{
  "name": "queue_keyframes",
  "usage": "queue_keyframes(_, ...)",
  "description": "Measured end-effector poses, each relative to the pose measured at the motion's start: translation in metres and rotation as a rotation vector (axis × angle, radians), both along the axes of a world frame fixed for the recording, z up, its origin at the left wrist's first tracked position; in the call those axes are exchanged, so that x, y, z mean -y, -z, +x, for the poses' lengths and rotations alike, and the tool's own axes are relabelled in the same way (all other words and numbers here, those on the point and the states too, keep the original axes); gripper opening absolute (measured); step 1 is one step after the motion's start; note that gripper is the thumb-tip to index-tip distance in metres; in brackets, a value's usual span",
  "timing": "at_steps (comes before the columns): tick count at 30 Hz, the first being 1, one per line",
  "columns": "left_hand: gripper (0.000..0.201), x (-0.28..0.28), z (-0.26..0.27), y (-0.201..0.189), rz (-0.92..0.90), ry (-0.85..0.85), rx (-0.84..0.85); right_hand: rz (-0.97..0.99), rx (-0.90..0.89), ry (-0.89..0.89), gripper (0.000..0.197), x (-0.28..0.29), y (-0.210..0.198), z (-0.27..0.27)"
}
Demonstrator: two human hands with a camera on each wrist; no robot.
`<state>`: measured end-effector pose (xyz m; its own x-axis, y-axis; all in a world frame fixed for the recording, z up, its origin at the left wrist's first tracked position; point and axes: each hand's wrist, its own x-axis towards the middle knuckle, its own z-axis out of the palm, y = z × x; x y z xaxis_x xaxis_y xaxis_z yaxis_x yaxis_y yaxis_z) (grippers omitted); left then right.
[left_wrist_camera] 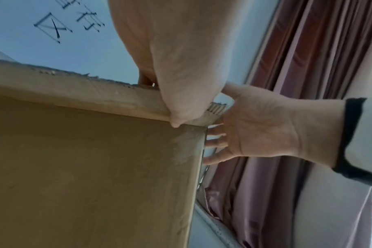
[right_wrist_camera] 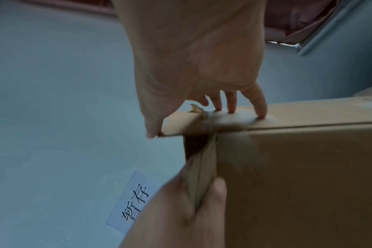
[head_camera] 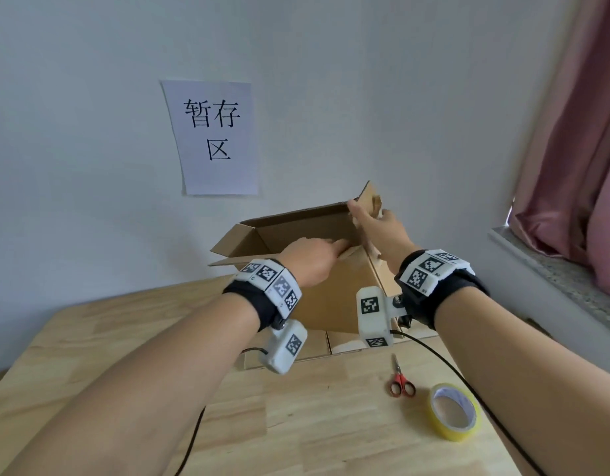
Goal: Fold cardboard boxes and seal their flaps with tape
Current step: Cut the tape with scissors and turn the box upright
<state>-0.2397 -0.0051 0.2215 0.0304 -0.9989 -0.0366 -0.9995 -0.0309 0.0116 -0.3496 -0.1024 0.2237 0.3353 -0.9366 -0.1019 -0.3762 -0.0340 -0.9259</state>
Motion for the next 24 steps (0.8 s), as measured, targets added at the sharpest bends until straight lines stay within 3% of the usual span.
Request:
queue_keyframes(2, 0.049, 0.007, -0.009, -0.002, 0.014, 0.047, -0.028, -0.011, -0.006, -0.02, 0.112, -0.004, 0.005, -0.002)
queue_keyframes(4, 0.044, 0.011, -0.012, 0.0, 0.043, 0.119, -0.142, -0.034, -0.029, 0.008, 0.079, -0.002, 0.013, -0.007)
queue_keyframes(6, 0.051, 0.011, -0.007, 0.004, 0.096, 0.161, -0.279, -0.046, -0.009, 0.098, 0.043, 0.005, 0.023, -0.017)
queue_keyframes(8, 0.057, 0.005, 0.003, 0.008, 0.148, 0.109, -0.413, -0.022, 0.015, 0.219, 0.032, 0.011, 0.032, -0.03)
queue_keyframes(11, 0.05, -0.003, 0.03, 0.018, 0.157, -0.059, -0.473, 0.106, 0.128, 0.383, 0.026, 0.015, 0.049, -0.047)
queue_keyframes(13, 0.036, -0.005, 0.052, 0.023, 0.122, -0.14, -0.348, 0.217, 0.223, 0.45, 0.031, 0.018, 0.06, -0.054)
queue_keyframes(17, 0.032, -0.002, 0.076, 0.029, 0.016, -0.22, -0.248, 0.344, 0.32, 0.478, 0.033, 0.018, 0.068, -0.061)
queue_keyframes(20, 0.037, 0.007, 0.072, 0.023, 0.114, -0.257, -0.169, 0.363, 0.384, 0.48, 0.045, 0.015, 0.069, -0.059)
queue_keyframes(24, 0.053, 0.03, 0.074, 0.015, 0.244, -0.303, -0.057, 0.365, 0.42, 0.47, 0.044, 0.013, 0.071, -0.056)
